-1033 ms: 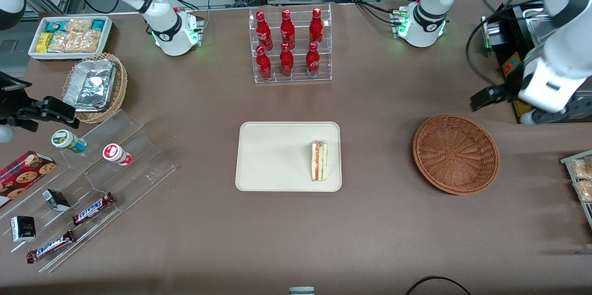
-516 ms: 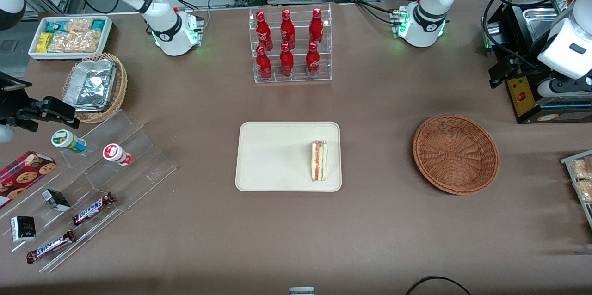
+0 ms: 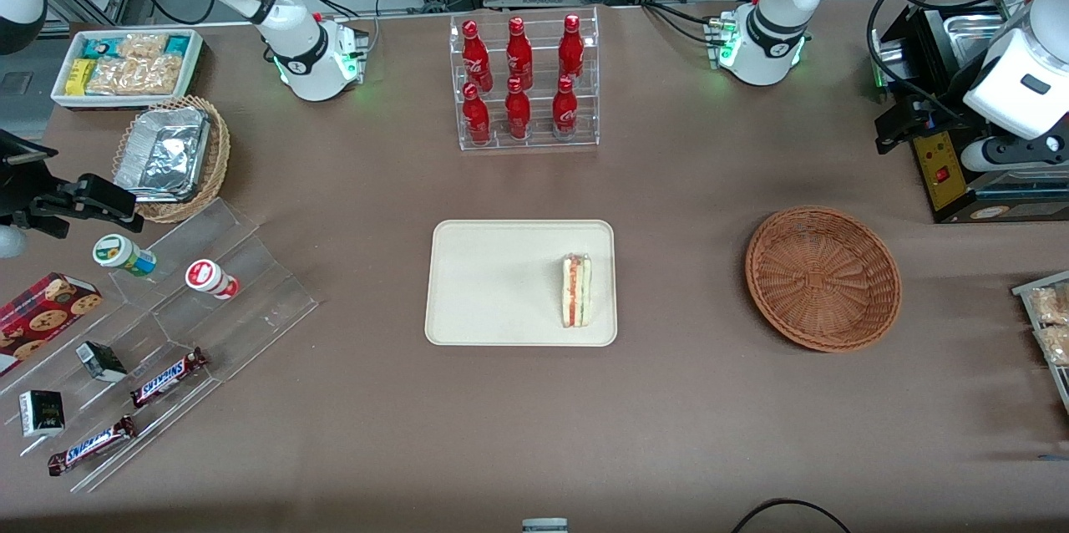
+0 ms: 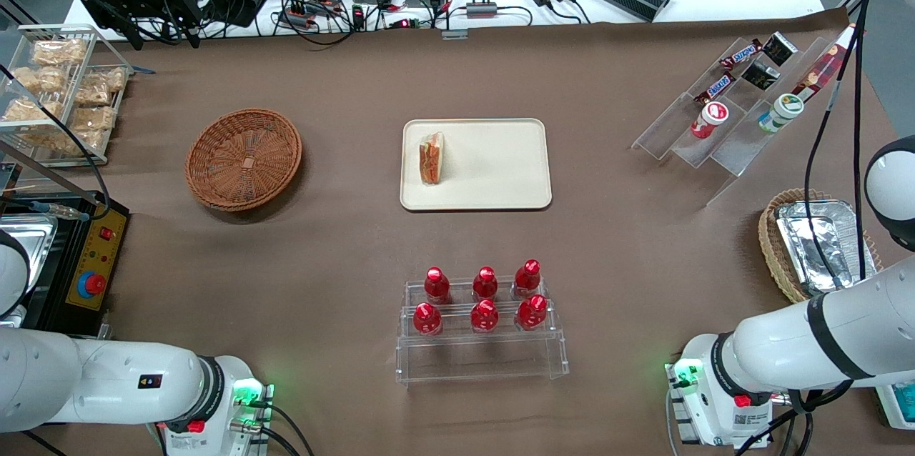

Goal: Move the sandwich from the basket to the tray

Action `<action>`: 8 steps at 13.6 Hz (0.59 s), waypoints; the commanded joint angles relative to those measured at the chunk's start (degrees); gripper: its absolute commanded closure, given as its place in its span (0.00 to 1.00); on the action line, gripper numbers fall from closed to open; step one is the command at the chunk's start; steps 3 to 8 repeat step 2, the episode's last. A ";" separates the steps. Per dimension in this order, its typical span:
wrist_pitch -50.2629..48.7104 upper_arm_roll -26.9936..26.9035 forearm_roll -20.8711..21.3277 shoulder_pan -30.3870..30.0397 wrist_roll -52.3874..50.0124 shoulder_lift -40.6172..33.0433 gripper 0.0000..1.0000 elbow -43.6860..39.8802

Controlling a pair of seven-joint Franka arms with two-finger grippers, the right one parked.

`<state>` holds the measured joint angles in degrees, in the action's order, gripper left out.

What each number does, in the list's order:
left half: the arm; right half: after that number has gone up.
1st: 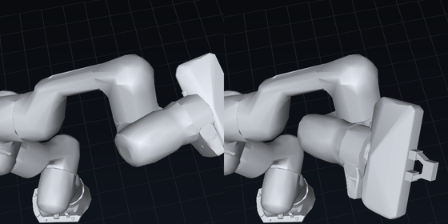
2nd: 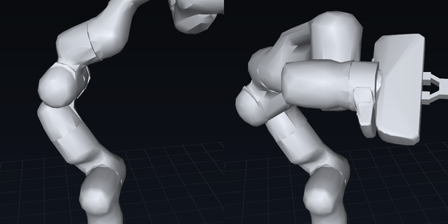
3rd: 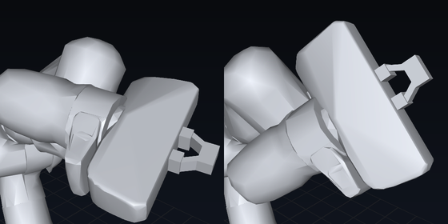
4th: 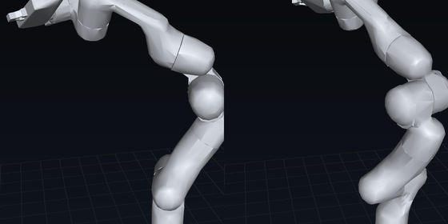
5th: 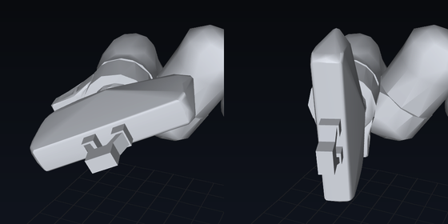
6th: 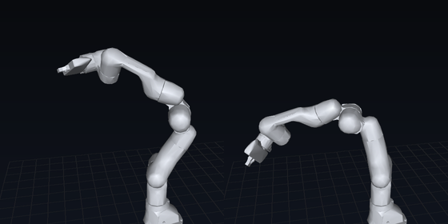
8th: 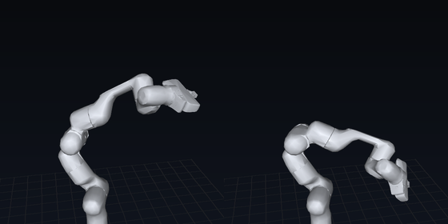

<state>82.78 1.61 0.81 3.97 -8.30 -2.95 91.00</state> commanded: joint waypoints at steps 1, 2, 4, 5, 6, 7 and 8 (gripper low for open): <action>-1.39 -0.29 -0.63 -0.19 0.92 0.48 0.00 -1.18; -1.39 -0.29 -0.63 -0.01 0.83 0.49 0.00 -1.09; -1.39 -0.29 -0.63 -0.01 0.83 0.49 0.00 -1.09; -1.39 -0.29 -0.63 -0.01 0.83 0.49 0.00 -1.09; -1.39 -0.29 -0.63 -0.01 0.83 0.49 0.00 -1.09; -1.39 -0.29 -0.63 -0.01 0.83 0.49 0.00 -1.09; -1.39 -0.29 -0.63 -0.01 0.83 0.49 0.00 -1.09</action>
